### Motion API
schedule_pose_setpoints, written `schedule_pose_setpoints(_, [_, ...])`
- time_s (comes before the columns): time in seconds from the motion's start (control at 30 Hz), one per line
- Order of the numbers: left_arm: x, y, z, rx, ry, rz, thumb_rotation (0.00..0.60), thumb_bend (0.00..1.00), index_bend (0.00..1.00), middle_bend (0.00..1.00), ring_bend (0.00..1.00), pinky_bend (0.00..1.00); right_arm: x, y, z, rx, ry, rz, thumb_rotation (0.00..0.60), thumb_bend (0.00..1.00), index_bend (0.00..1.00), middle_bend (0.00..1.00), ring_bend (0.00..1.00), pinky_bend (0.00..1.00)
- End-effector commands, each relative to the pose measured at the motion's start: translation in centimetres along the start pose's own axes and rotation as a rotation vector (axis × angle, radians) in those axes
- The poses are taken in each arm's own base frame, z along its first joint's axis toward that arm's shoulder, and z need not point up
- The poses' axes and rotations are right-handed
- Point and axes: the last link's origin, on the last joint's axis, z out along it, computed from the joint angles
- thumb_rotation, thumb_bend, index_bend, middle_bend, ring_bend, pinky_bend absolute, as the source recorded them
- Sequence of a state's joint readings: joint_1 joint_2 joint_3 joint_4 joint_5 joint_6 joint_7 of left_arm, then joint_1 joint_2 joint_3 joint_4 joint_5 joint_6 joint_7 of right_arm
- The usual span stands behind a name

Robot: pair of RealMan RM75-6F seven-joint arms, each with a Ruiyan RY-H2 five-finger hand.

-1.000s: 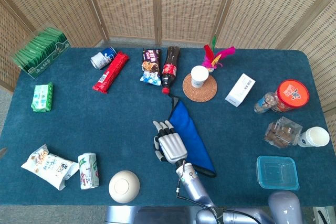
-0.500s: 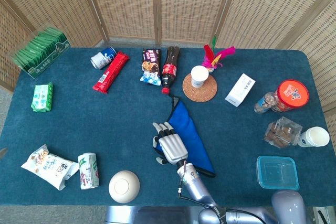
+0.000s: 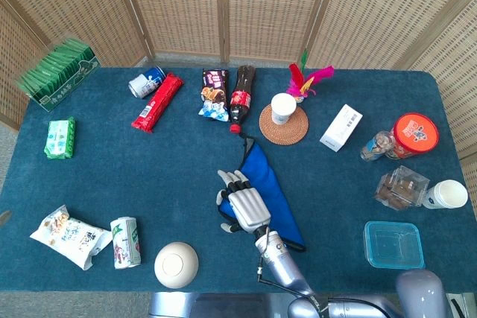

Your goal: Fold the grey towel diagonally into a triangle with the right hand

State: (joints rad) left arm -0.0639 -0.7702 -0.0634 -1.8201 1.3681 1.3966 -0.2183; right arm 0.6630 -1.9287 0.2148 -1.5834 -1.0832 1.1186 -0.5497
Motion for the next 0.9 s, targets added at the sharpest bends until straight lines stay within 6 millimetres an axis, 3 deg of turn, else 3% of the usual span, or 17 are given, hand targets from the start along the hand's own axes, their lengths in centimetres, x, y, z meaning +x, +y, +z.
schedule_pose_setpoints(0.03, [0.0, 0.0, 0.0, -0.002, -0.001, 0.0, 0.6, 0.28, 0.1, 0.0, 0.0, 0.01, 0.8, 0.5, -0.1, -0.001, 0.026, 0.002, 0.594, 0.14, 0.42, 0.0, 0.0, 0.0])
schedule_pose_setpoints(0.13, [0.0, 0.0, 0.0, -0.004, -0.004, -0.001, 0.6, 0.28, 0.1, 0.0, 0.0, 0.01, 1.4, 1.2, -0.4, 0.004, 0.055, -0.006, 0.599, 0.14, 0.42, 0.0, 0.0, 0.0])
schedule_pose_setpoints(0.23, [-0.1, 0.1, 0.0, -0.008, -0.009, -0.006, 0.6, 0.28, 0.1, 0.0, 0.0, 0.01, 3.3, 3.1, -1.0, 0.013, 0.165, -0.096, 0.6, 0.14, 0.42, 0.0, 0.0, 0.0])
schedule_pose_setpoints(0.63, [-0.1, 0.1, 0.0, -0.025, -0.02, -0.019, 0.6, 0.28, 0.1, 0.0, 0.0, 0.01, 9.5, 9.3, -4.4, -0.023, 0.35, -0.12, 0.6, 0.06, 0.37, 0.0, 0.0, 0.0])
schedule_pose_setpoints(0.7, [-0.1, 0.2, -0.1, -0.03, -0.02, -0.019, 0.6, 0.28, 0.1, 0.0, 0.0, 0.01, 10.4, 10.3, -5.3, -0.032, 0.374, -0.121, 0.6, 0.06, 0.37, 0.0, 0.0, 0.0])
schedule_pose_setpoints(0.73, [0.0, 0.2, -0.2, -0.035, -0.016, -0.018, 0.6, 0.28, 0.1, 0.0, 0.0, 0.01, 11.5, 11.8, -6.6, -0.047, 0.42, -0.116, 0.6, 0.06, 0.37, 0.0, 0.0, 0.0])
schedule_pose_setpoints(0.9, [0.0, 0.3, -0.3, -0.04, -0.011, -0.017, 0.6, 0.28, 0.1, 0.0, 0.0, 0.01, 13.1, 15.5, -9.8, -0.108, 0.498, -0.198, 0.6, 0.06, 0.36, 0.0, 0.0, 0.0])
